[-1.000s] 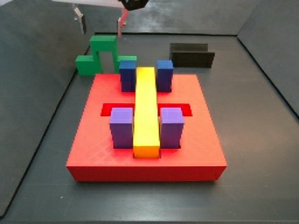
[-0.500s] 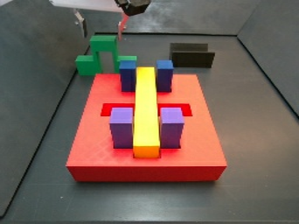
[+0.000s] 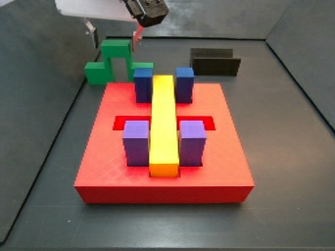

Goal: Pick up the green object. Move up. Move to above the board. Insert the green object.
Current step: Pick up the green object.

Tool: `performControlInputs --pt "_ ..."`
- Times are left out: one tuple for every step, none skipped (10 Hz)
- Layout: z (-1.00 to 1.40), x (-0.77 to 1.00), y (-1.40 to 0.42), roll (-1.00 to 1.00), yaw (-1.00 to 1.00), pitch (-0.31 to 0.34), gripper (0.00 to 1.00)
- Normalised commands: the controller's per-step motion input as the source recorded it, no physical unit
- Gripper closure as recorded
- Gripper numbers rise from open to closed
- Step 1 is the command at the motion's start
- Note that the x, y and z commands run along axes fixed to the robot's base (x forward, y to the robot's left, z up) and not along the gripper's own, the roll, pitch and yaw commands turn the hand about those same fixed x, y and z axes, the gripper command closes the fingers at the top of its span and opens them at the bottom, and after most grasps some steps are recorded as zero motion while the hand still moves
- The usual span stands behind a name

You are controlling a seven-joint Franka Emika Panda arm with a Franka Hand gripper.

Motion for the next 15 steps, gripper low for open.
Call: performControlInputs --pt "-0.23 0.00 0.00 0.03 -0.02 -0.014 0.00" --pt "-0.21 0.00 0.00 0.03 -0.01 -0.014 0.00" --pt "0.00 0.00 0.00 0.02 0.00 0.000 0.00" --pt "0.00 0.00 0.00 0.00 0.00 0.000 0.00" --pt "0.00 0.00 0.00 0.00 0.00 0.000 1.00" --pt "0.00 0.00 0.00 0.00 0.00 0.000 1.00" --pt "0.00 0.00 0.00 0.00 0.00 0.000 1.00" --pt "0.00 0.00 0.00 0.00 0.00 0.000 1.00" --pt "0.00 0.00 0.00 0.00 0.00 0.000 1.00" --pt "0.00 0.00 0.00 0.00 0.00 0.000 1.00" --pt "0.00 0.00 0.00 0.00 0.00 0.000 1.00" --pt "0.00 0.00 0.00 0.00 0.00 0.000 1.00" --pt "0.00 0.00 0.00 0.00 0.00 0.000 1.00" --pt "0.00 0.00 0.00 0.00 0.00 0.000 1.00" --pt "0.00 0.00 0.00 0.00 0.00 0.000 1.00"
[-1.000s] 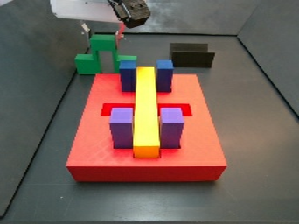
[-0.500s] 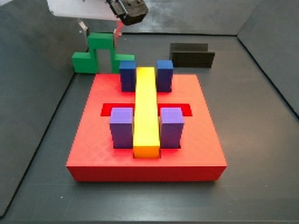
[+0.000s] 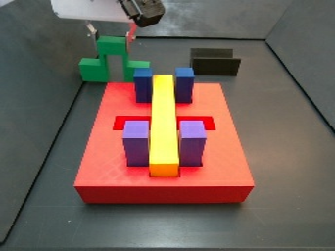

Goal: Pick up the green object. Move up. Move to above the board. Insert the green object.
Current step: Pick up the green object, then move up, then move to above the board.

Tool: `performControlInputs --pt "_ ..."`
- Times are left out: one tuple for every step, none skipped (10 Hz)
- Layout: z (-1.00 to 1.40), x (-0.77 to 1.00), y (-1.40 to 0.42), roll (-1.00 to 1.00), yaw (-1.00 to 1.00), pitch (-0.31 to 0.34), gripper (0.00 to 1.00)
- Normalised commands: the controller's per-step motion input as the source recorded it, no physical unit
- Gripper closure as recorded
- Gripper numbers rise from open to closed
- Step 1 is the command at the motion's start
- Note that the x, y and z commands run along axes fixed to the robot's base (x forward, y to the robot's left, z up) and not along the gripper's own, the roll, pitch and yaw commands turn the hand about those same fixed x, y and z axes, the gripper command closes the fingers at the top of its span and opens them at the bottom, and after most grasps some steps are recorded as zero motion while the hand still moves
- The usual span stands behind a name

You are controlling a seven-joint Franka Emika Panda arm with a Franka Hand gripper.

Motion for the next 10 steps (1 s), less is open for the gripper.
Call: performControlInputs --pt "0.00 0.00 0.00 0.00 0.00 0.000 1.00" --pt "0.00 0.00 0.00 0.00 0.00 0.000 1.00" --pt "0.00 0.00 0.00 0.00 0.00 0.000 1.00" --pt "0.00 0.00 0.00 0.00 0.00 0.000 1.00" --pt "0.00 0.00 0.00 0.00 0.00 0.000 1.00" --pt "0.83 0.00 0.00 0.00 0.00 0.000 1.00" --pt "0.82 0.01 0.08 0.00 0.04 0.006 1.00" --pt "0.70 -0.02 0.06 -0.01 0.03 0.042 1.00" --pt "0.33 0.01 0.02 -0.04 0.01 0.031 1.00" --pt "1.40 0.00 0.00 0.00 0.00 0.000 1.00"
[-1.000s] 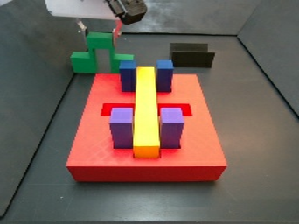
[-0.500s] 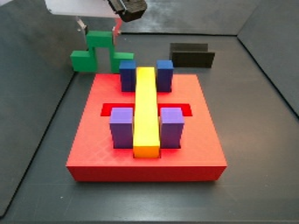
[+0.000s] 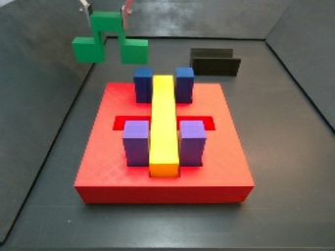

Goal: Pick up the green object. Move up. Move to above the board. Insert the green object.
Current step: Move to above the board.

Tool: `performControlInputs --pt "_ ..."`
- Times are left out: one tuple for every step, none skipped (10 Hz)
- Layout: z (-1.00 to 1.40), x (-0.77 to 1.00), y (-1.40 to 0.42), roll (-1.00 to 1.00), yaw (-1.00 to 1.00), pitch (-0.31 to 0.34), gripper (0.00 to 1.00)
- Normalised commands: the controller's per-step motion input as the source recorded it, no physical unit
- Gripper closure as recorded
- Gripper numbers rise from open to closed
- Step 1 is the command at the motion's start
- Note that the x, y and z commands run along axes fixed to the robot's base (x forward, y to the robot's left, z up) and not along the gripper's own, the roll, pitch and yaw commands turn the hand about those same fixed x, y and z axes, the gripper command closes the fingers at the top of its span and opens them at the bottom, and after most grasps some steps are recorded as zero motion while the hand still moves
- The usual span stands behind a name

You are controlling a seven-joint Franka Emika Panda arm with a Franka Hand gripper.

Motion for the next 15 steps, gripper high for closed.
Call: performControlInputs --pt "1.40 -0.01 0.00 0.00 0.00 0.007 1.00" --pt "1.40 -0.09 -0.01 -0.02 -0.01 0.014 1.00" --pt "1.40 -0.06 0.00 -0.04 -0.01 -0.001 1.00" --pt "0.92 0.03 0.00 -0.04 -0.01 0.054 1.00" --pt "0.55 0.06 0.00 -0.03 -0.01 0.100 1.00" --pt "0.26 0.06 0.00 -0.03 -0.01 0.096 1.00" --pt "0.18 0.03 0.00 -0.03 -0.01 0.077 1.00" --pt "0.32 0.94 -1.40 -0.12 -0.16 0.140 1.00" --pt "0.28 0.94 -1.40 -0.08 -0.14 0.155 1.00" --pt "0.25 1.01 -1.40 0.01 -0.06 0.229 1.00" --pt "0.27 1.07 -1.40 -0.04 -0.04 0.242 1.00" --pt "0.32 1.03 -1.40 0.00 -0.02 0.203 1.00" --pt "0.21 0.67 -0.91 0.03 0.00 0.163 1.00" --pt "0.10 0.35 -0.41 0.02 0.00 0.110 1.00" --pt "0.08 0.24 -0.28 0.02 0.01 0.070 1.00"
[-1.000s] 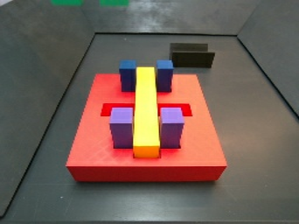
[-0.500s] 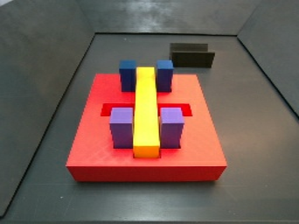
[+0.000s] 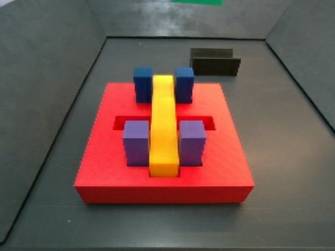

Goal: Pick up the green object. Move up. Move to above the board. Insert the green object.
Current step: Move to above the board, then insert the green object.

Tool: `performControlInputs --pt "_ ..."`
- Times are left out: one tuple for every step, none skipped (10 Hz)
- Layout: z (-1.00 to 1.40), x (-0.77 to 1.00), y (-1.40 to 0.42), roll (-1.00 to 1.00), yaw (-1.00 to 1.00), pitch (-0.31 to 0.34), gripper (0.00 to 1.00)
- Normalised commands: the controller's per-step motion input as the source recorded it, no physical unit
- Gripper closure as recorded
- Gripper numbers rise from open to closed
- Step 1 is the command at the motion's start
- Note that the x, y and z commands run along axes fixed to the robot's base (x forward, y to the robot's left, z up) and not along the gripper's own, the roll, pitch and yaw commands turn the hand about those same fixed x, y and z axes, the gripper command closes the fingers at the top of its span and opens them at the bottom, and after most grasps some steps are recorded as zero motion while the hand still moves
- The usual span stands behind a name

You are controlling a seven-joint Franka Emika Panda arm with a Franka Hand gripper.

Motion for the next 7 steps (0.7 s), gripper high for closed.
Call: performControlInputs --pt "0.06 0.13 -0.18 0.03 0.01 0.026 1.00" --pt "-0.04 0.03 -0.02 -0.01 0.00 -0.016 1.00" --pt "-0.55 0.00 -0.19 0.00 0.00 -0.164 1.00" --pt "-0.87 0.00 -0.42 0.19 0.00 -0.131 1.00" --pt "-0.92 0.00 -0.43 0.18 0.00 -0.107 1.00" --pt "-0.93 -0.02 -0.45 0.15 0.02 -0.123 1.00" --pt "-0.87 -0.05 -0.37 0.18 0.02 -0.141 1.00"
